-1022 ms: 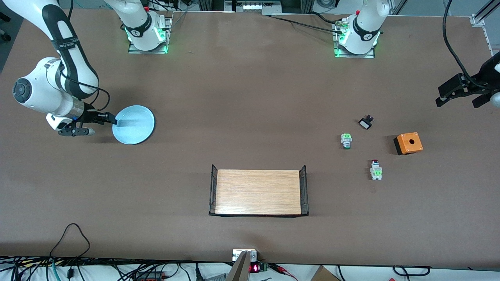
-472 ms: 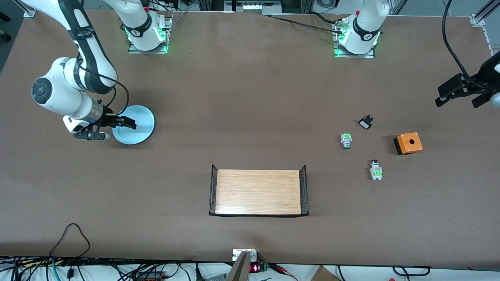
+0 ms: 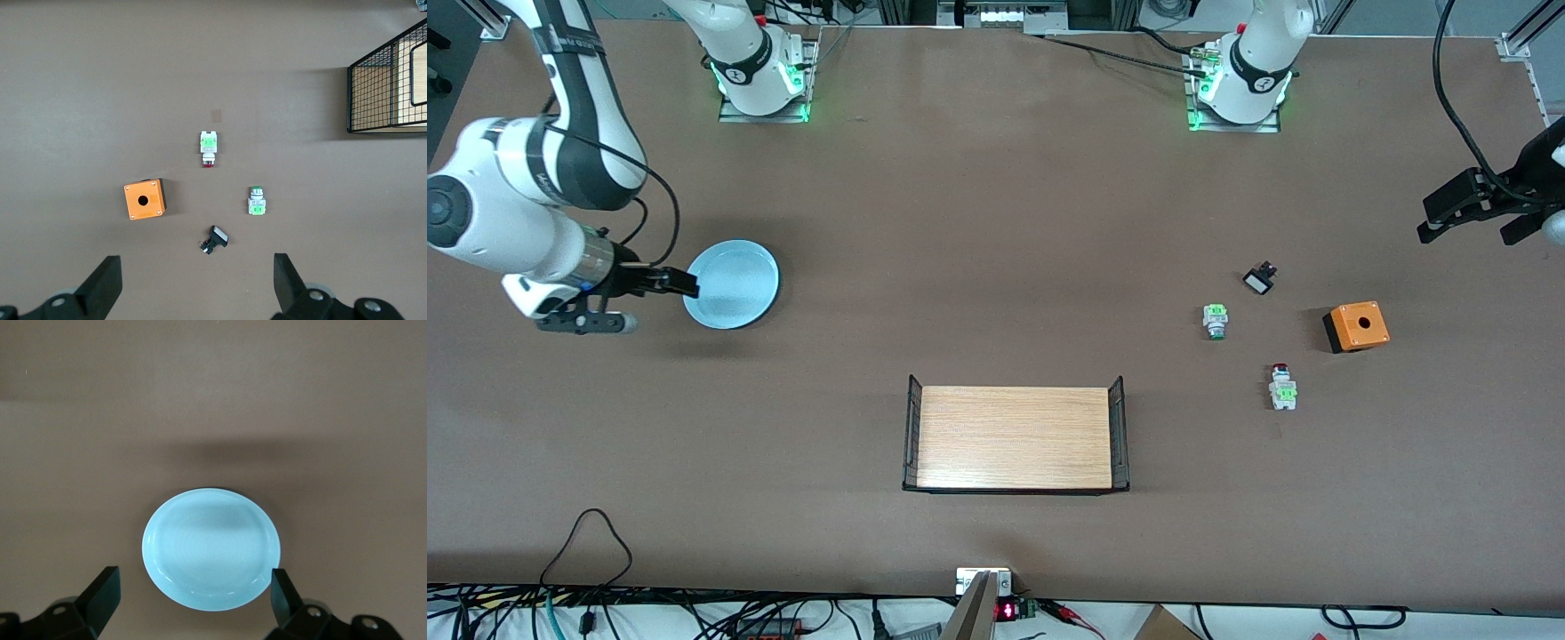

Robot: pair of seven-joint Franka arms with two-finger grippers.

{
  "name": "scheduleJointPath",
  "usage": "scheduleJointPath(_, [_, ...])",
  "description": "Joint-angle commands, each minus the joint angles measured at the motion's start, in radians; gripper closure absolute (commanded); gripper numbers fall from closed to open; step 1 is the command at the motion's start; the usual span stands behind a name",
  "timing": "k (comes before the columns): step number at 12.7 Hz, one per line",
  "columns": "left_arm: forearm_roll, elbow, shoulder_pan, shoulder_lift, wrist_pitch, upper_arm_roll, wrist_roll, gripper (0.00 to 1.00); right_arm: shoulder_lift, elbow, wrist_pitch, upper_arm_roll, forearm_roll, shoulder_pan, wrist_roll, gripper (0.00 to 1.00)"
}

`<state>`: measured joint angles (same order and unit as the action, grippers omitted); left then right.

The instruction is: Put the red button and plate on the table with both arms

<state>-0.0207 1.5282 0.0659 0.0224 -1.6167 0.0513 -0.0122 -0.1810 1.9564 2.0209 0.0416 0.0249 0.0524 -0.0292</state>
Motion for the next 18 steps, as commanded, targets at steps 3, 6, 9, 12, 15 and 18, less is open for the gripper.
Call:
scheduleJointPath(3, [-0.004,-0.025,-0.003,0.008,0.023,0.001,0.008,0.00,-0.006,-0.238,-0.221,0.001,-0.034,-0.026,-0.077,0.00])
scheduleJointPath(6, [-0.004,-0.023,-0.003,0.008,0.023,0.001,0.009,0.00,-0.012,-0.393,-0.374,-0.002,-0.036,-0.029,-0.072,0.00])
scheduleJointPath(9, [-0.004,-0.025,-0.003,0.008,0.023,-0.001,0.005,0.00,0.000,-0.441,-0.403,-0.038,-0.080,-0.035,-0.028,0.00])
scheduleJointPath(12, [-0.004,-0.025,-0.003,0.008,0.024,-0.001,0.005,0.00,0.017,-0.447,-0.430,-0.138,-0.071,-0.094,-0.024,0.00])
scheduleJointPath(15, [-0.004,-0.023,-0.003,0.008,0.023,-0.001,0.005,0.00,0.024,-0.445,-0.481,-0.140,-0.079,-0.095,-0.014,0.00])
scheduleJointPath(18, [-0.004,-0.023,-0.003,0.008,0.024,-0.001,0.008,0.00,0.037,-0.427,-0.443,-0.138,-0.077,-0.094,-0.011,0.00])
